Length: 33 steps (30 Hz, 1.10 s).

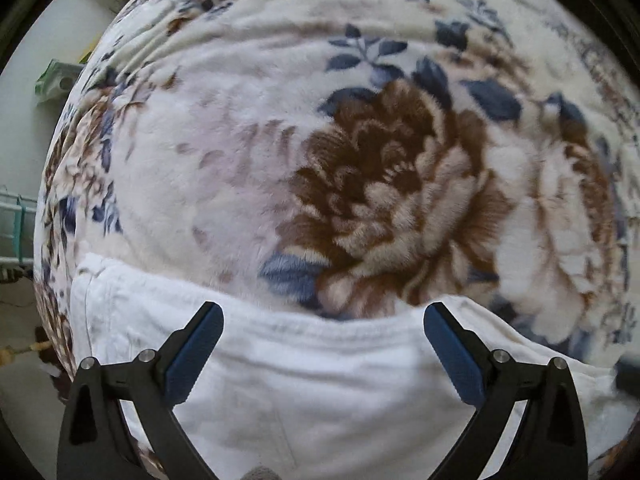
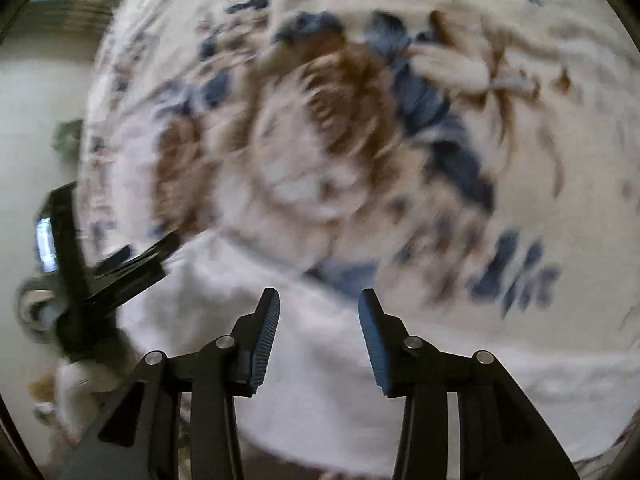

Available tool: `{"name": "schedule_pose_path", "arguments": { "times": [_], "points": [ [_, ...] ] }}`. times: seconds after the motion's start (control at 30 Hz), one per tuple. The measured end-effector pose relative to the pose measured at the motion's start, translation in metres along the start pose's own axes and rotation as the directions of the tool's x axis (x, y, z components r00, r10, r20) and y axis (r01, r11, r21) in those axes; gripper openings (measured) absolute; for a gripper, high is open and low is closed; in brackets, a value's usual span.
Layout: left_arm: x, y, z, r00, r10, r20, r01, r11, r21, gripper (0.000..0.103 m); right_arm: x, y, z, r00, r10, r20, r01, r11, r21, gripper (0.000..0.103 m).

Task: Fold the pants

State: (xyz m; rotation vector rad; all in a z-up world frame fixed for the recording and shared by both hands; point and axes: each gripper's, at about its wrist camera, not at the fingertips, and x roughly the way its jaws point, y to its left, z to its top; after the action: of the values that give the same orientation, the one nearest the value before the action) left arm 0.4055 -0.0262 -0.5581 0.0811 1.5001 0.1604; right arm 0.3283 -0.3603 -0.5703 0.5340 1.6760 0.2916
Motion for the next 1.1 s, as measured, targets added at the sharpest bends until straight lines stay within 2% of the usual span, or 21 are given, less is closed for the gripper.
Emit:
{"name": "schedule_pose_path", "arguments": {
  "times": [0.07, 0.13, 0.17, 0.2, 0.23, 0.27, 0.33, 0.43, 0.57, 0.63, 0.73, 0.8, 0.83, 0.87, 0.9, 0.97, 1.0, 1.1],
  "points": [
    [-0.003, -0.004, -0.008, 1.0, -0.027, 0.006, 0.027, 1.0, 0.008, 0.103, 0.019, 0.006, -0.017, 0.992, 0.082, -0.095, -0.08, 0.997, 0.023, 0.044],
    [0.002, -0.005, -0.02, 0.999, -0.051, -0.01, 0.051, 0.998, 0.04, 0.103, 0.044, 0.012, -0.027, 0.99, 0.064, -0.128, -0.06, 0.998, 0.034, 0.044],
    [0.01, -0.01, -0.021, 0.998, -0.056, -0.025, 0.057, 0.997, 0.057, 0.103, 0.057, 0.007, -0.028, 0.993, 0.007, -0.118, -0.003, 0.999, 0.032, 0.042],
    [0.016, -0.013, -0.02, 0.998, -0.056, -0.03, 0.058, 0.996, 0.065, 0.103, 0.063, 0.003, -0.026, 0.994, -0.034, -0.106, 0.038, 0.999, 0.035, 0.03],
    [0.024, -0.017, -0.018, 0.998, -0.048, -0.029, 0.051, 0.996, 0.078, 0.103, 0.071, 0.0, -0.023, 0.994, -0.081, -0.076, 0.086, 0.995, 0.059, 0.026],
    [0.031, -0.021, -0.014, 0.999, -0.041, -0.029, 0.044, 0.994, 0.098, 0.103, 0.074, -0.01, -0.02, 0.994, -0.094, -0.054, 0.099, 0.99, 0.101, 0.019],
    [0.038, -0.025, -0.007, 0.999, -0.044, -0.011, 0.045, 0.992, 0.115, 0.103, 0.073, -0.025, -0.018, 0.997, -0.074, -0.018, 0.076, 0.979, 0.189, 0.019],
    [0.044, -0.024, 0.009, 0.998, -0.057, 0.01, 0.055, 0.988, 0.141, 0.103, 0.062, -0.028, -0.022, 0.995, -0.096, 0.043, 0.084, 0.971, 0.222, 0.016],
    [0.044, -0.008, 0.027, 0.997, -0.075, 0.006, 0.074, 0.99, 0.123, 0.103, 0.044, -0.052, -0.034, 0.99, -0.011, 0.139, -0.04, 0.93, 0.365, 0.012],
    [0.034, 0.002, 0.025, 0.996, -0.082, 0.026, 0.079, 0.991, 0.109, 0.103, 0.04, -0.061, -0.035, 0.989, 0.022, 0.146, -0.076, 0.921, 0.382, 0.012],
    [-0.001, 0.005, 0.014, 0.985, -0.162, 0.057, 0.157, 0.984, 0.083, 0.103, 0.029, -0.056, -0.053, 0.979, 0.091, 0.184, -0.151, 0.926, 0.347, 0.023],
    [-0.022, -0.001, 0.001, 0.974, -0.22, 0.052, 0.215, 0.973, 0.081, 0.103, -0.001, -0.069, -0.076, 0.95, 0.148, 0.273, -0.235, 0.917, 0.323, 0.066],
    [-0.03, -0.008, -0.009, 0.971, -0.236, 0.04, 0.232, 0.968, 0.091, 0.103, -0.018, -0.081, -0.09, 0.934, 0.161, 0.32, -0.266, 0.91, 0.319, 0.074],
    [-0.036, -0.017, -0.019, 0.97, -0.241, 0.023, 0.237, 0.966, 0.103, 0.103, -0.041, -0.097, -0.115, 0.906, 0.168, 0.389, -0.305, 0.896, 0.323, 0.078],
    [-0.039, -0.031, -0.034, 0.968, -0.25, -0.003, 0.248, 0.961, 0.12, 0.103, -0.052, -0.106, -0.129, 0.895, 0.158, 0.418, -0.314, 0.887, 0.337, 0.078],
    [-0.045, -0.056, -0.063, 0.963, -0.265, -0.045, 0.269, 0.952, 0.146, 0.103, -0.081, -0.145, -0.178, 0.878, 0.088, 0.471, -0.31, 0.854, 0.419, 0.078],
    [-0.046, -0.08, -0.087, 0.961, -0.266, -0.08, 0.276, 0.947, 0.167, 0.103, -0.09, -0.164, -0.205, 0.871, 0.037, 0.491, -0.302, 0.827, 0.474, 0.078],
    [-0.038, -0.132, -0.132, 0.948, -0.27, -0.167, 0.303, 0.927, 0.221, 0.103, -0.119, -0.237, -0.297, 0.848, -0.118, 0.517, -0.291, 0.712, 0.639, 0.078]
  ]
}}
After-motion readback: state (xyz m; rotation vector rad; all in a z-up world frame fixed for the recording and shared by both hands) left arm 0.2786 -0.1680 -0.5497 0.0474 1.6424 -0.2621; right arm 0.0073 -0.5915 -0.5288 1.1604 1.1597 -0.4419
